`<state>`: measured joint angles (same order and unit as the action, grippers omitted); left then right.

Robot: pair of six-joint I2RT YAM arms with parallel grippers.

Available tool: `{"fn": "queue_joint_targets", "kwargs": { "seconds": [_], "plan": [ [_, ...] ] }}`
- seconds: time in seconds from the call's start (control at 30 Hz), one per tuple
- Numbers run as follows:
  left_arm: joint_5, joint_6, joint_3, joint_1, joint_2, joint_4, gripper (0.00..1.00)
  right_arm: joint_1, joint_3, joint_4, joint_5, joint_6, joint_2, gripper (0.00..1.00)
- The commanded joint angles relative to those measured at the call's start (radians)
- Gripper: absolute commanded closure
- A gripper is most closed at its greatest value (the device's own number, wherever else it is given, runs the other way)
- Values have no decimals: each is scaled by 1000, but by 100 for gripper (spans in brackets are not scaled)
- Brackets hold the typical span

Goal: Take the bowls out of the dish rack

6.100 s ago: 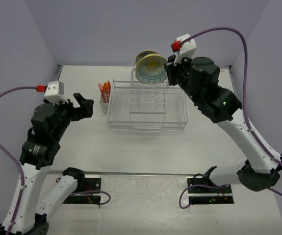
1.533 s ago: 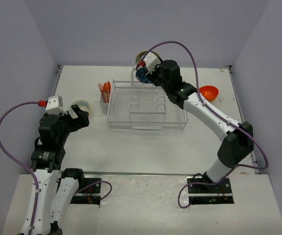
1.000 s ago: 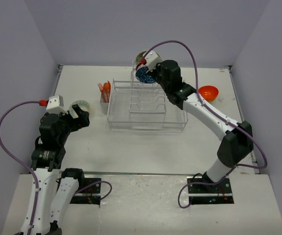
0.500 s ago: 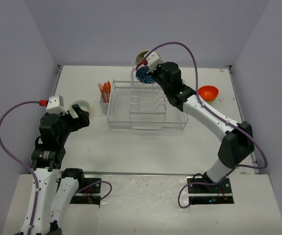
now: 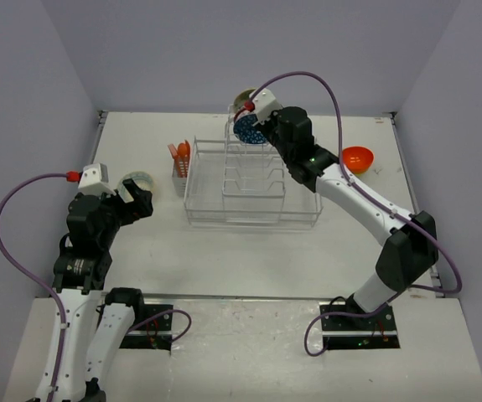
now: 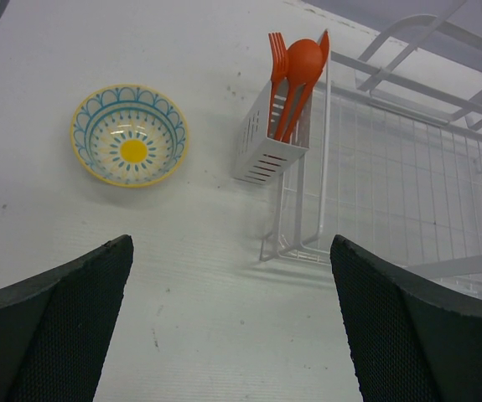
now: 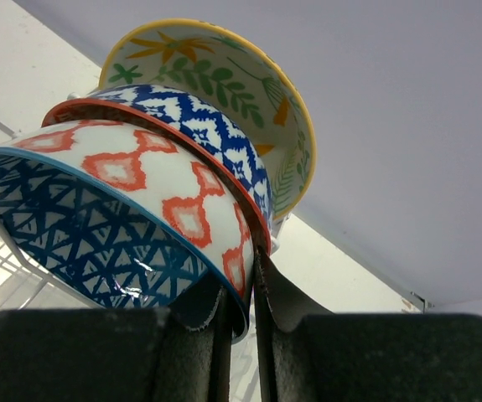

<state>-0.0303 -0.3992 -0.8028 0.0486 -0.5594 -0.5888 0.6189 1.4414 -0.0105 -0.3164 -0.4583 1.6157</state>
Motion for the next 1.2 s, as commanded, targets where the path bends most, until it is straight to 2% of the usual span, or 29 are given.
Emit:
{"fn": "queue_joint_targets", "kwargs": {
  "seconds": [0.0, 0.4, 0.9, 1.1, 1.17],
  "plan": [
    [0, 17, 5, 8, 9, 40, 0, 8, 59, -17, 3, 38, -97, 100],
    [-5, 16, 8, 7, 7, 43, 0, 8, 83, -17, -6, 47, -105, 100],
    [-6, 14, 11, 7, 12, 46, 0, -10, 97, 50, 59, 87, -160, 100],
    [-6, 14, 11, 7, 12, 46, 0, -27, 102, 81, 97, 142, -189, 100],
    [-5, 16, 10, 7, 10, 47, 0, -53, 109, 118, 117, 210, -221, 100]
  ]
}}
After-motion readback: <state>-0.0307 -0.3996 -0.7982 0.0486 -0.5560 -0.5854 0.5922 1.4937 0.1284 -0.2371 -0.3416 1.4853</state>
